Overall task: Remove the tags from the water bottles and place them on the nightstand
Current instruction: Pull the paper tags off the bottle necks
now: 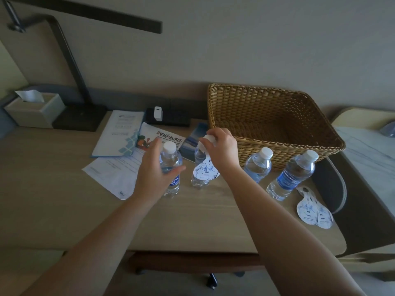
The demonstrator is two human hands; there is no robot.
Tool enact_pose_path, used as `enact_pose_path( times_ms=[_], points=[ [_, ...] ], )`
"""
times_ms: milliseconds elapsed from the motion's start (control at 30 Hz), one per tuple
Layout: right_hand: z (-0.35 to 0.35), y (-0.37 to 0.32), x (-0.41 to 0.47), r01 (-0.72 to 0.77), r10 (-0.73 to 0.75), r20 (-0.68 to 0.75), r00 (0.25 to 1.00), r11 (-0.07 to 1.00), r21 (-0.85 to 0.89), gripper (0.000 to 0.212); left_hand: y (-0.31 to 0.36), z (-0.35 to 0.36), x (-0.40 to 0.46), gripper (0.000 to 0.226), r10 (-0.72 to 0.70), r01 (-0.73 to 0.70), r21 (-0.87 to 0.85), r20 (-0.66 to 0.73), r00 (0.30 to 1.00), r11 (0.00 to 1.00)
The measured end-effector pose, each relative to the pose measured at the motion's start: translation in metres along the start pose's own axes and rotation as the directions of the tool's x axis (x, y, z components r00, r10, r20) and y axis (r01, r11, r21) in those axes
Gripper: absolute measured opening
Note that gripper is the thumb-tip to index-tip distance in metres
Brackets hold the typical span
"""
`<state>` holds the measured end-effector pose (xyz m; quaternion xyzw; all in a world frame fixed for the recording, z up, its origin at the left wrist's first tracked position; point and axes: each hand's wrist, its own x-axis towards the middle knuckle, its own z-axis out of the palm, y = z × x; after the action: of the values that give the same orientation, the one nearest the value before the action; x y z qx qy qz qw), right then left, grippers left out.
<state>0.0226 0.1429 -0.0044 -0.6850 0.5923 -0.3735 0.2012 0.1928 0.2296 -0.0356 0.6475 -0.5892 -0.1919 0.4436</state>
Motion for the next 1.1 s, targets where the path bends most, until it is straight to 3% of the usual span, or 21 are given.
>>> enact_pose_path(
  times_ms=[67, 100, 167, 267, 367, 500, 667, 767, 867, 967, 1100],
  points=[
    [-0.002, 0.004, 0.002, 0.019, -0.018, 0.026, 0.999, 1.000, -0.019, 0.029, 0.015, -0.002, -0.007, 0.065, 0.230, -0.223, 0.063, -0.184, 0.956, 0.973],
    [-0.004, 0.005, 0.003, 0.036, -0.035, 0.041, 0.999, 0.999, -0.021, 0.027, 0.023, -0.002, -0.009, 0.052, 0.332, -0.320, 0.087, -0.201, 0.922, 0.943],
    [-0.009, 0.007, 0.003, 0.085, -0.083, 0.074, 0.994, 0.996, -0.015, 0.025, 0.036, 0.005, -0.009, 0.035, 0.432, -0.429, 0.054, -0.094, 0.897, 0.902],
    [-0.015, 0.010, -0.002, 0.154, -0.152, 0.115, 0.982, 0.988, -0.014, 0.024, 0.044, 0.023, -0.003, 0.035, 0.306, -0.300, -0.069, 0.107, 0.946, 0.951],
    [-0.021, 0.013, -0.007, 0.193, -0.187, 0.134, 0.973, 0.981, -0.034, 0.025, 0.041, 0.042, 0.007, 0.041, 0.091, -0.076, -0.087, 0.189, 0.978, 0.993],
    [-0.030, 0.014, -0.009, 0.221, -0.214, 0.158, 0.964, 0.975, -0.027, 0.026, 0.039, 0.062, 0.023, 0.048, -0.064, 0.114, -0.133, 0.336, 0.940, 0.985],
    [-0.041, 0.023, -0.013, 0.113, -0.119, 0.199, 0.973, 0.993, 0.041, 0.029, 0.033, 0.076, 0.028, 0.053, -0.064, 0.130, -0.165, 0.357, 0.932, 0.978],
    [-0.043, 0.033, -0.017, -0.048, 0.010, 0.224, 0.975, 0.986, 0.162, 0.047, 0.029, 0.077, 0.028, 0.056, -0.045, 0.113, -0.185, 0.341, 0.939, 0.976],
    [-0.039, 0.044, -0.030, -0.147, 0.107, 0.285, 0.953, 0.981, 0.124, 0.060, 0.027, 0.075, 0.027, 0.055, -0.037, 0.107, -0.228, 0.292, 0.956, 0.968],
    [-0.034, 0.051, -0.045, -0.172, 0.102, 0.338, 0.936, 0.968, 0.183, 0.051, 0.023, 0.073, 0.027, 0.056, -0.033, 0.095, -0.223, 0.270, 0.962, 0.970],
    [-0.040, 0.058, -0.059, -0.187, 0.154, 0.239, 0.959, 0.975, 0.119, 0.040, 0.025, 0.075, 0.019, 0.055, 0.000, 0.080, -0.239, 0.320, 0.947, 0.968]
  ],
)
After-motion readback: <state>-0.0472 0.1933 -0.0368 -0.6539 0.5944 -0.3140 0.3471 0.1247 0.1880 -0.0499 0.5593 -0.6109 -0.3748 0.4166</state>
